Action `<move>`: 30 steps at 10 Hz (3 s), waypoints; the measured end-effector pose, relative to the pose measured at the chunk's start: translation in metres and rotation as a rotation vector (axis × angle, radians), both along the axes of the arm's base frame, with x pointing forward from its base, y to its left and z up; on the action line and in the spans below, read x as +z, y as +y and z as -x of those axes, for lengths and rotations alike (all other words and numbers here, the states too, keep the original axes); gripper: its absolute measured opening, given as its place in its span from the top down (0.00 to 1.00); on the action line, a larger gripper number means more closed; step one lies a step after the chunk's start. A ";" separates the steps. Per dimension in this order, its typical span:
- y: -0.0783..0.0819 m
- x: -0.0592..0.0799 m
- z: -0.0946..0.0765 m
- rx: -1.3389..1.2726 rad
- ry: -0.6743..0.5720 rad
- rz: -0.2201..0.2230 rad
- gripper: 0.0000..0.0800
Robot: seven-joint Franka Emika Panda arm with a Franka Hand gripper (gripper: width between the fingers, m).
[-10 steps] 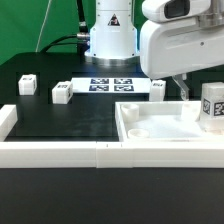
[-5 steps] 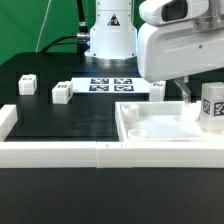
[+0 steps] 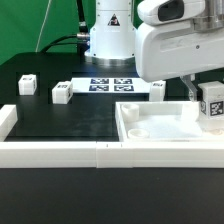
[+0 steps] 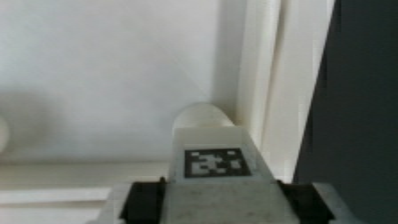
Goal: Assemble one leg
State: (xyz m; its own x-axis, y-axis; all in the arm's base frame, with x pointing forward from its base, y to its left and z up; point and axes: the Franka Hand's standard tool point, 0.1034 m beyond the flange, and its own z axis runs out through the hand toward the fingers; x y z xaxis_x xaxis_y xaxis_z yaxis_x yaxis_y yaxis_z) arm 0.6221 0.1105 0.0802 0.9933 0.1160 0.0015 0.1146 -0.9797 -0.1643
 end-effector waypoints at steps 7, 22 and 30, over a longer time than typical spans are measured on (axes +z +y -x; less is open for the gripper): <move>0.012 -0.001 0.002 -0.845 0.082 -0.009 0.63; 0.020 -0.009 0.004 0.021 -0.083 0.070 0.19; 0.005 -0.012 0.002 0.278 -0.133 0.059 0.38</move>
Offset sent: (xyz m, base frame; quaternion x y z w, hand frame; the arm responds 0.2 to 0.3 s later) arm -0.0111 0.0043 -0.0074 -0.0377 0.0541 0.2975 0.9525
